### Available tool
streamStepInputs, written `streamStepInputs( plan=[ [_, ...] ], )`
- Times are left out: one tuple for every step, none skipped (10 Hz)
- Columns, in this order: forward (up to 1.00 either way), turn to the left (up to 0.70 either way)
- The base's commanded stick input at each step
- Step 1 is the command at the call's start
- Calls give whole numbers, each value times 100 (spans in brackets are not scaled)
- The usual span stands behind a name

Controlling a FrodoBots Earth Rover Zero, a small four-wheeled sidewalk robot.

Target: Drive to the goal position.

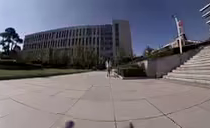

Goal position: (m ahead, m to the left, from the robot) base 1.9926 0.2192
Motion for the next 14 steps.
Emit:
streamStepInputs(
  plan=[
    [100, 0],
    [100, 0],
    [100, 0],
    [100, 0],
    [100, 0],
    [100, 0],
    [100, 0],
    [100, 0],
    [100, 0],
    [100, 0],
    [100, 0],
    [100, 0],
    [100, 0],
    [100, 0]
  ],
)
